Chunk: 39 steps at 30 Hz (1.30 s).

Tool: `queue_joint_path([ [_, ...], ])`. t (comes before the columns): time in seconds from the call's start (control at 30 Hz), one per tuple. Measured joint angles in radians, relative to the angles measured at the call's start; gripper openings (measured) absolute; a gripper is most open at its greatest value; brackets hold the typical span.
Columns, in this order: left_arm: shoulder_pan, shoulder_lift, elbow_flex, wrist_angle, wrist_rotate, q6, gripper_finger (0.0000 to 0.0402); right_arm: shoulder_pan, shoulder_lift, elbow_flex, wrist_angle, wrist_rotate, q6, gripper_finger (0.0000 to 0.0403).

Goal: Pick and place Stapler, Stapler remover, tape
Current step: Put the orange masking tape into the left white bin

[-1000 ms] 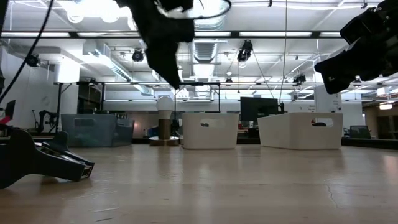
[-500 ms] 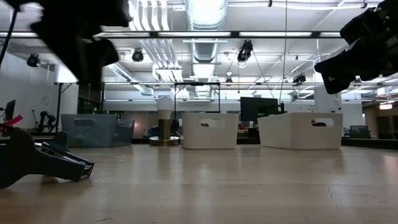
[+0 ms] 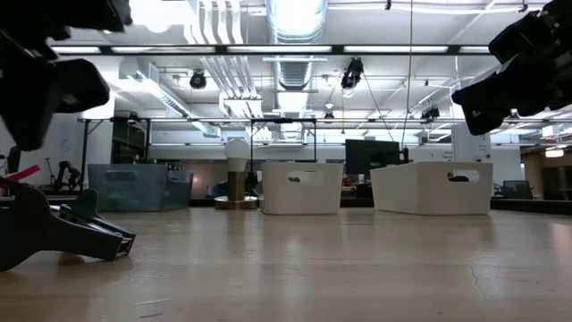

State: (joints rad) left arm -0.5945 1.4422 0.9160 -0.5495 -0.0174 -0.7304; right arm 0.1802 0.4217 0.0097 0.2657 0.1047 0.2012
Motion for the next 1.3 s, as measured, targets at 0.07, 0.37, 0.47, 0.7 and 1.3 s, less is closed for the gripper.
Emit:
queue_joint_path([
  [0.07, -0.031, 0.012, 0.001, 0.046, -0.02, -0.029, 0.0197, 0.0, 0.0, 0.0, 0.0, 0.0, 0.0, 0.0008],
  [0.37, -0.122, 0.144, 0.035, 0.157, -0.03, -0.122, 0.0197, 0.0, 0.0, 0.0, 0.0, 0.0, 0.0, 0.0008],
  [0.47, -0.145, 0.197, 0.062, 0.155, -0.029, -0.149, 0.0197, 0.0, 0.0, 0.0, 0.0, 0.0, 0.0, 0.0008],
  [0.7, -0.163, 0.294, 0.119, 0.153, -0.025, -0.165, 0.0197, 0.0, 0.0, 0.0, 0.0, 0.0, 0.0, 0.0008],
  [1.3, -0.131, 0.305, 0.115, 0.106, -0.028, -0.084, 0.007, 0.0, 0.0, 0.0, 0.0, 0.0, 0.0, 0.0008],
])
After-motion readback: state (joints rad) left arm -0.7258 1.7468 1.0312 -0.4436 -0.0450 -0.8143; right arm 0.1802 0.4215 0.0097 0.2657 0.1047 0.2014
